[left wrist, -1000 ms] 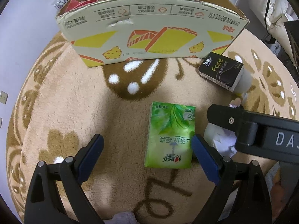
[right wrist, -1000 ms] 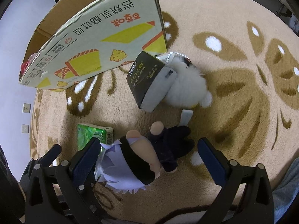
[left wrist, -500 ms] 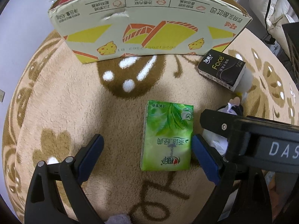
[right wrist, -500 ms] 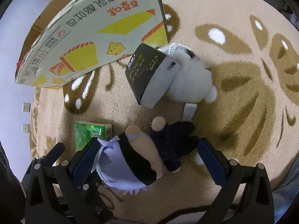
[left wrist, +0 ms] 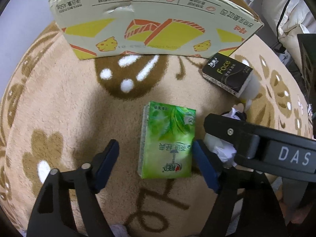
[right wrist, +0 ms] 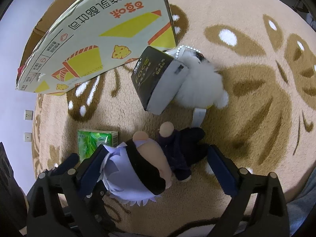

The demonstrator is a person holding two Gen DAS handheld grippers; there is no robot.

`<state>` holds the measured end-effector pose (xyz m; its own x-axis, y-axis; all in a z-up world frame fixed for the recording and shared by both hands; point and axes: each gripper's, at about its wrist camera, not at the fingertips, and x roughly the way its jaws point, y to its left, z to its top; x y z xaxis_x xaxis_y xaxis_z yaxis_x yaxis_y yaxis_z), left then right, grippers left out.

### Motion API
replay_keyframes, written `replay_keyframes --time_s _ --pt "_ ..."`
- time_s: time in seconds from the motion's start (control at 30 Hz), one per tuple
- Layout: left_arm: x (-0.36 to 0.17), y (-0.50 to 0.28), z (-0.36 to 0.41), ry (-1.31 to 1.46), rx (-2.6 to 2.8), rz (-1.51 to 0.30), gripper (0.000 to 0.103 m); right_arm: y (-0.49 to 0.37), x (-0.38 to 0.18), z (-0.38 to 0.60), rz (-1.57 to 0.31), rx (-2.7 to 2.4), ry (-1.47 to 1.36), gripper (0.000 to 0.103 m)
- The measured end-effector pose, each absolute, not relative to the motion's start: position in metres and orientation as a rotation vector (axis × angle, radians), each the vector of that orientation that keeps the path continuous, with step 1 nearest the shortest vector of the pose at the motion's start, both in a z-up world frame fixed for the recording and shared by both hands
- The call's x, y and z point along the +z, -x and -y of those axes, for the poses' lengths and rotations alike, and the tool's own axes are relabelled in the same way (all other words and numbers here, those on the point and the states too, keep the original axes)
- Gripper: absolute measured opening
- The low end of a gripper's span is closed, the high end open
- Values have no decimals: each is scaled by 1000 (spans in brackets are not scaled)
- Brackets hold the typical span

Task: Organize soft objects
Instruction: 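Close the right tool on the plush doll while the left tool grasps the green tissue pack, then lift the plush doll and green tissue pack and carry them over the box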

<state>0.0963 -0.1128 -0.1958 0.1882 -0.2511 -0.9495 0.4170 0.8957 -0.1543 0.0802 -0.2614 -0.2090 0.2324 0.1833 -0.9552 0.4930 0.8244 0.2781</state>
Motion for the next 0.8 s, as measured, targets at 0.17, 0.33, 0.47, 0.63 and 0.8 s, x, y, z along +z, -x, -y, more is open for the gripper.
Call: replay_keyframes --time_s 0.17,0.33,0.47,0.63,0.8 --pt "-197 -92 115 -122 -513 -1321 54 -81 -199 259 -1320 -214 -606 89" --pt "-194 -86 119 -153 -504 -1290 52 -81 -195 256 -1320 -210 -592 86" --pt "-192 -83 120 -165 -482 -1265 51 -81 -189 259 -1279 -199 -605 71" --pt "-189 -82 115 -170 -454 -1248 50 -82 -185 260 -1266 -179 -583 66" --pt "-183 -83 104 -176 -418 -1225 50 -83 -180 258 -1257 -171 -579 62"
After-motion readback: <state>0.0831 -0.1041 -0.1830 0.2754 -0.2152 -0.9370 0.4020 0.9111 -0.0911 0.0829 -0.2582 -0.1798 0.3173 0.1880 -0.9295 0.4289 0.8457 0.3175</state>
